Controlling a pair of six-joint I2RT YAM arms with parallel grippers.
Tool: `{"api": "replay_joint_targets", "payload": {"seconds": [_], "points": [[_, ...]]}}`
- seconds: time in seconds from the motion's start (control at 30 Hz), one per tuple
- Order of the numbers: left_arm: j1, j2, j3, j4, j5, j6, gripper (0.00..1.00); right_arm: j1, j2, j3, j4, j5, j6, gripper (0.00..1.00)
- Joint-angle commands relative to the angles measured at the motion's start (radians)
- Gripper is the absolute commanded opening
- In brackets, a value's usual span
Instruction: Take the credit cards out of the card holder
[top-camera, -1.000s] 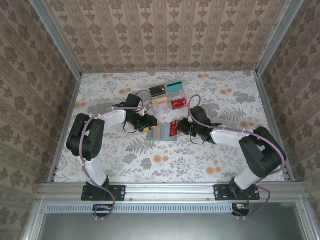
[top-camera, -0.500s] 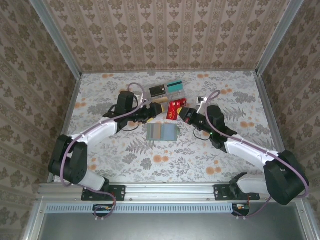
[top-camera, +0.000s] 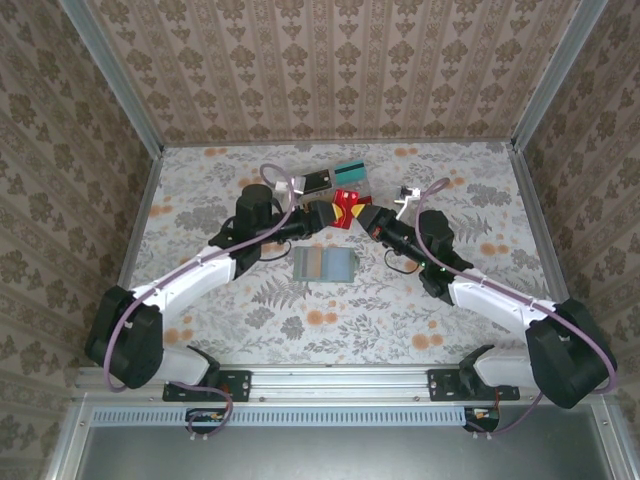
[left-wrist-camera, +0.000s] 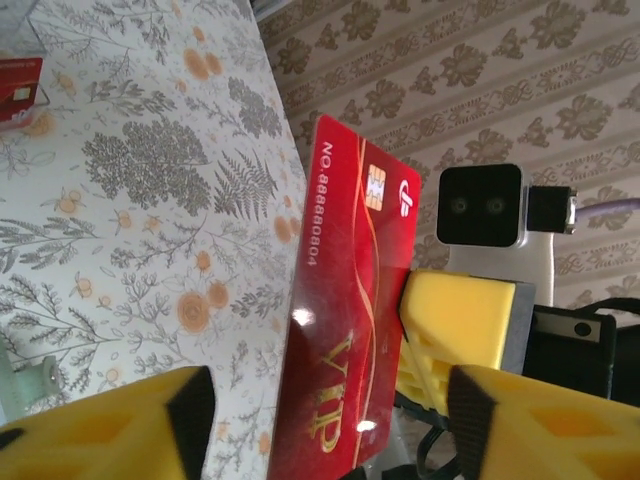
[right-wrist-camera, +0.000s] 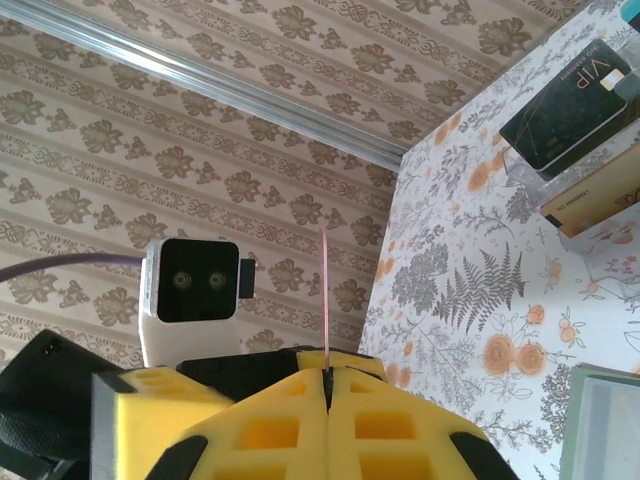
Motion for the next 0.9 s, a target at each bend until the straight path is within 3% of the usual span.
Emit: {"api": "replay_joint_targets", "payload": {"seconds": [0.0, 0.27, 0.37, 0.47, 0.57, 0.63, 0.8, 0.87], "points": [[-0.008, 0.012, -0.040, 0.169, -0.042, -0.106, 0.51, -0.005, 0.007, -0.008, 0.062, -0.001, 0.028, 0.00], [-0.009, 0.035, -0.083, 0.244, -0.021, -0.115, 0.18, -0.016, 0.041, -0.008, 0.073, -0.009, 0.038, 0.00], [-0.008, 0.042, -0.089, 0.241, -0.021, -0.112, 0.00, -0.019, 0.048, -0.006, 0.055, -0.010, 0.035, 0.02], [-0.001, 0.051, -0.090, 0.221, -0.023, -0.071, 0.00, -0.023, 0.046, 0.014, -0.047, -0.006, 0.008, 0.26], [0.018, 0.063, -0.074, 0.118, -0.042, 0.048, 0.00, -0.026, 0.031, 0.063, -0.304, 0.024, -0.031, 0.60], [0.035, 0.074, -0.062, 0.065, -0.045, 0.134, 0.00, -0.028, 0.024, 0.094, -0.441, 0.042, -0.069, 0.75], [0.052, 0.119, 0.077, -0.212, -0.070, 0.496, 0.00, -0.043, 0.021, 0.179, -0.788, 0.114, -0.172, 0.94], [0.037, 0.151, 0.161, -0.344, -0.128, 0.658, 0.00, -0.066, 0.035, 0.204, -0.864, 0.103, -0.202, 0.98]]}}
